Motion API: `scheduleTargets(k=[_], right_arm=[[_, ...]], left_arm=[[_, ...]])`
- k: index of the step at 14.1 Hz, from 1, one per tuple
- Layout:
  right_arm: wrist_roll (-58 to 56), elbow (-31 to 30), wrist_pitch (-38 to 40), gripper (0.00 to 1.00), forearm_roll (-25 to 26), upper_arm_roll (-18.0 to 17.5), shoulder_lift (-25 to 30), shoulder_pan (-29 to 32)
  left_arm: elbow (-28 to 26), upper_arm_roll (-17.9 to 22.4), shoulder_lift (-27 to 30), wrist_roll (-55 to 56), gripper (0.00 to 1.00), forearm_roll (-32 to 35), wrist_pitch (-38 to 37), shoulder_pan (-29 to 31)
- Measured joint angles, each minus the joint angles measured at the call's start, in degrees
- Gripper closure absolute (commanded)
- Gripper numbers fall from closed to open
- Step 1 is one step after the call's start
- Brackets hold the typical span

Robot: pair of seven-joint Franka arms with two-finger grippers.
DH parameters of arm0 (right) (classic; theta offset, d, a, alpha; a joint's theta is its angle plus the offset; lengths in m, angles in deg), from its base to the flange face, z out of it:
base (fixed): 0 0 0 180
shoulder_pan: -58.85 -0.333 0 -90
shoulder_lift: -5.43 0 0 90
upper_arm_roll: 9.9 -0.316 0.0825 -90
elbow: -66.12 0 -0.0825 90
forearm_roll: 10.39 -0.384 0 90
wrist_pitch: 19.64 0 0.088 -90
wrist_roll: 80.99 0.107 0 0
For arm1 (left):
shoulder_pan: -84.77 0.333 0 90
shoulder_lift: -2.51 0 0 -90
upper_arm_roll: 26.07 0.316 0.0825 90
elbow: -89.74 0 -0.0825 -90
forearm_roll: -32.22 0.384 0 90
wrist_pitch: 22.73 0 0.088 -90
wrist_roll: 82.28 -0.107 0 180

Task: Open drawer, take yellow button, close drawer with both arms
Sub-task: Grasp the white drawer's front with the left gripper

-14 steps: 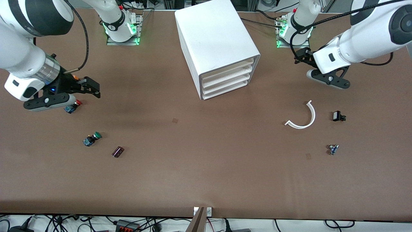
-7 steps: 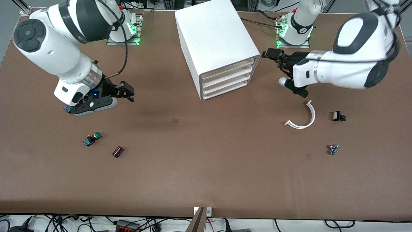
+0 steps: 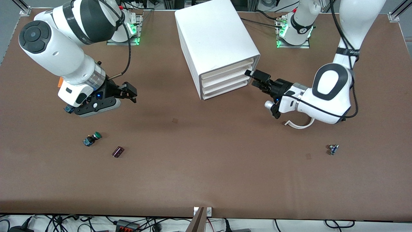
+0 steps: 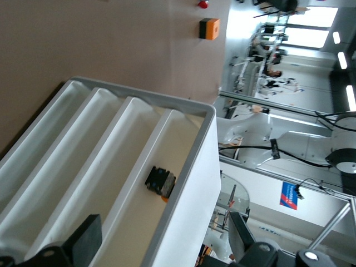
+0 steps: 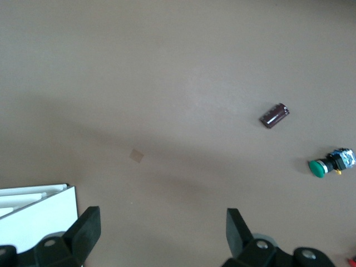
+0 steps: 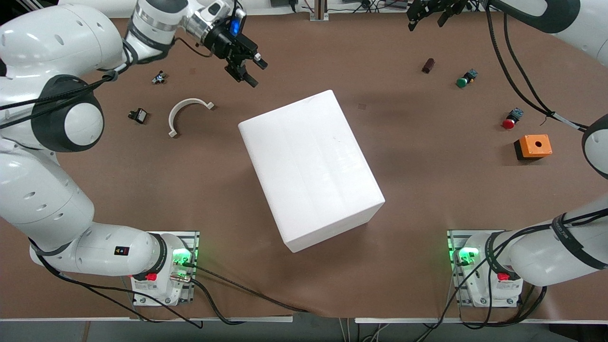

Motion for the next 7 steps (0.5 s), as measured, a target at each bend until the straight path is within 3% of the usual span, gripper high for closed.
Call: scheduleTargets(k=[1,3,5,7], right_arm=[[0.0,0.9,0.0,0.0,0.0,0.0,-0.5,-0.4],[0.0,2.6,0.0,0.0,0.0,0.0,-1.6,-0.8],[0.3,3.7,0.0,0.0,-0.9,0.0,-2.7,-1.3],[2.9,4.0,0.0,0.0,-3.9,0.0,-3.2,-1.8]], left_arm=[[-1.8,0.0,-0.4,-4.6,0.0,-1.0,1.4,0.0],[-6.2,0.0,-0.6,-13.6,0.15,-3.3,3.9,0.0],[-10.0,-0.3,-0.6,-18.4,0.23,-5.8,4.4,-0.1],[-12.2,-1.3,-0.6,-21.8,0.25,-6.3,4.5,-0.2]])
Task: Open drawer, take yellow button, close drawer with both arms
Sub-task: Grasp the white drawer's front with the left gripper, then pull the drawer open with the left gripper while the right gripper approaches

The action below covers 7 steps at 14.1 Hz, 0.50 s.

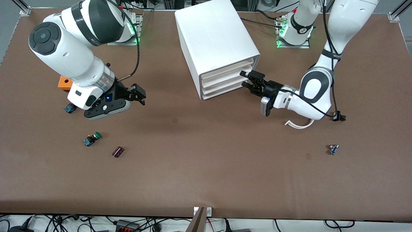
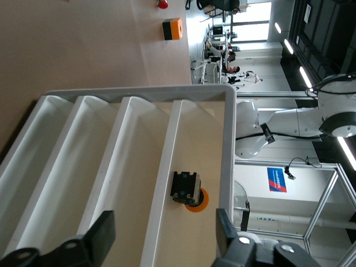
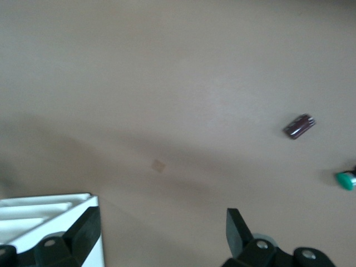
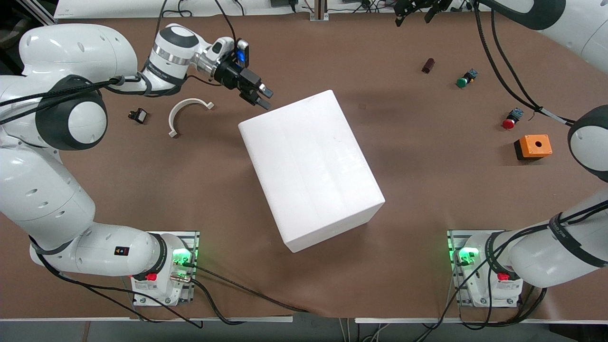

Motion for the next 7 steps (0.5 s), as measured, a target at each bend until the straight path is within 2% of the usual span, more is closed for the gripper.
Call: scheduleTargets(k=[5,7], right_arm=[[1.8,0.2,-0.4,0.0,-2.2,0.0,-1.1,-0.8],[2.1,0.2,-0.9,0.0,-2.2,0.0,-1.5,-2.1]], left_arm=[[-3.1,-0.6,0.0,-2.9,0.37,0.0,0.1,-0.2],[-4.1,-0.9,0.0,-3.4,0.48,0.0,0.1,-0.6]])
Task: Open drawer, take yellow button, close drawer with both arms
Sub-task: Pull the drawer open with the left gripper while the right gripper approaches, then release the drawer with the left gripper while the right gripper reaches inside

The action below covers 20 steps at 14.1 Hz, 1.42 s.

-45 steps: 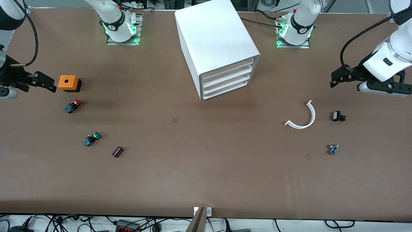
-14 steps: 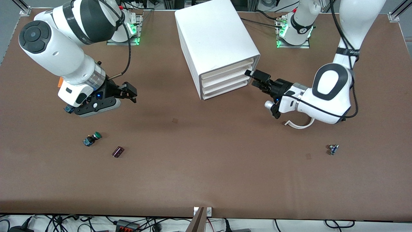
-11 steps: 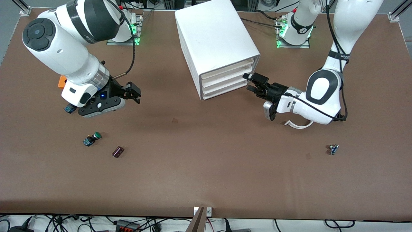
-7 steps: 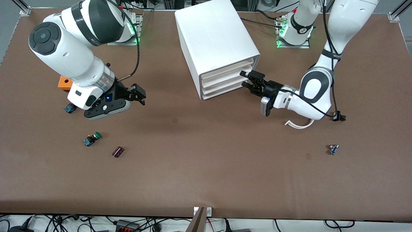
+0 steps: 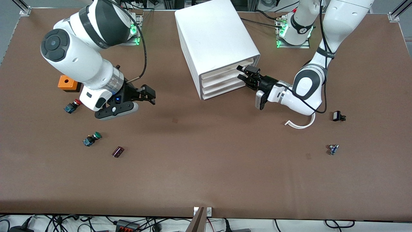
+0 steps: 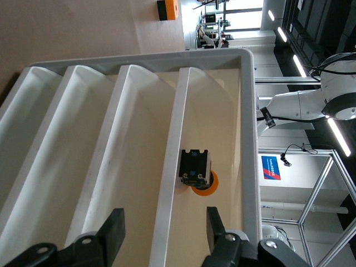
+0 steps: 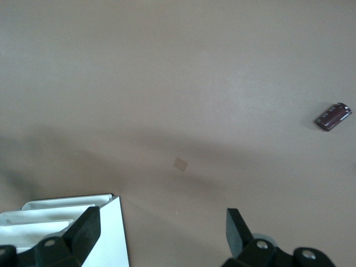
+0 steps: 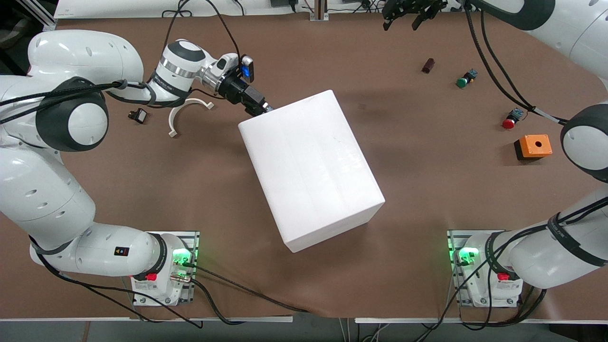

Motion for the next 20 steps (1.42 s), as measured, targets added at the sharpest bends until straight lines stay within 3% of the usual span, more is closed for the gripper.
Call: scheduleTargets(k=[3,6,13,20], right_arm=[[4.4,0.9,-1.9,0.0,0.0,0.0,-0.9,-3.3],[6.2,2.1,-2.3,0.0,0.0,0.0,-1.7,-5.4],[7.8,3.5,-3.8,0.0,0.0,0.0,-3.3,-9.3],[7.8,3.7,-7.5,0.0,0.4,0.0,-4.8,-14.1]], left_arm=[[-1.2,-0.1,0.0,-0.2,0.74,0.0,0.0,-1.0],[-2.0,-0.1,0.0,-0.4,0.94,0.0,0.0,-1.3],[0.4,0.7,-0.6,-2.3,0.95,-0.3,0.5,-1.4],[15.1,1.4,-9.2,-2.3,0.93,4.6,-0.1,4.8]])
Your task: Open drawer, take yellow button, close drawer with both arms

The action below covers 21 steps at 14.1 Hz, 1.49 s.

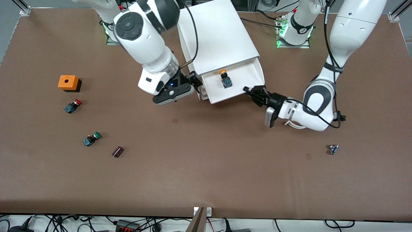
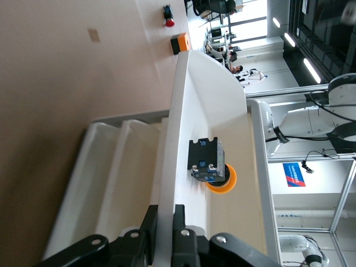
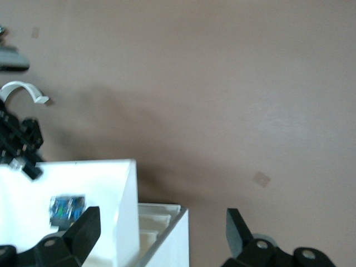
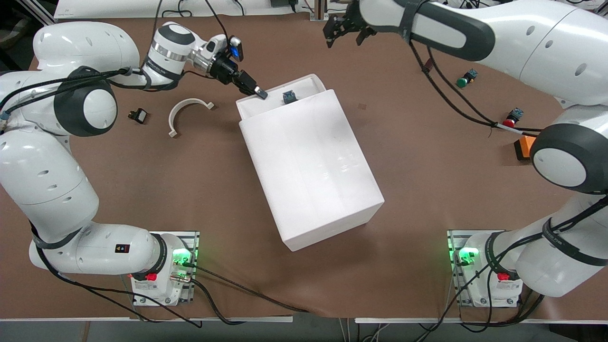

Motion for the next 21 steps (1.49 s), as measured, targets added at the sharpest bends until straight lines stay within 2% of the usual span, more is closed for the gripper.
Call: scheduleTargets(k=[1,2,3,4,8,11,18,20,21], right_arm=[[0.0,0.3,-0.3,0.0,1.1,0.0,-0.5,-1.3],[0.1,1.1,-0.3,0.0,2.8,0.0,-1.2,-2.4],[1.0,2.3,-0.3,0.0,4.0,0.0,-2.0,-3.6],[2.5,3.8,-0.3,0.0,4.8,0.0,-2.9,-4.8],[4.8,9.7,-0.4,0.0,8.0,0.1,-7.3,-8.6],[5.3,13.6,-0.4,0.0,10.4,0.1,-11.9,-11.5],[8.1,16.2,-0.8,0.0,11.3,0.3,-17.1,-13.9],[8.2,16.2,-0.8,0.03,11.3,0.3,-17.5,-14.3],[8.7,16.2,-0.8,0.08,11.3,0.3,-17.8,-14.5]], left_arm=[[1.0,0.0,-0.5,0.0,0.87,0.2,0.0,0.4],[1.9,0.0,-1.0,0.0,0.69,0.3,0.0,0.6],[2.5,0.0,-1.3,0.1,0.17,0.3,0.1,0.7],[2.8,0.0,-1.5,0.2,0.0,0.5,0.3,0.8],[4.6,0.1,-2.2,1.3,0.0,0.8,-0.6,2.3],[9.0,0.2,-2.1,11.7,0.0,2.0,-5.7,3.6],[22.1,-0.2,1.7,44.1,0.0,21.9,-10.3,3.9],[24.5,-0.8,3.1,50.5,0.0,30.2,-10.5,3.1],[25.4,-1.0,3.6,53.0,0.0,33.6,-10.5,2.3]])
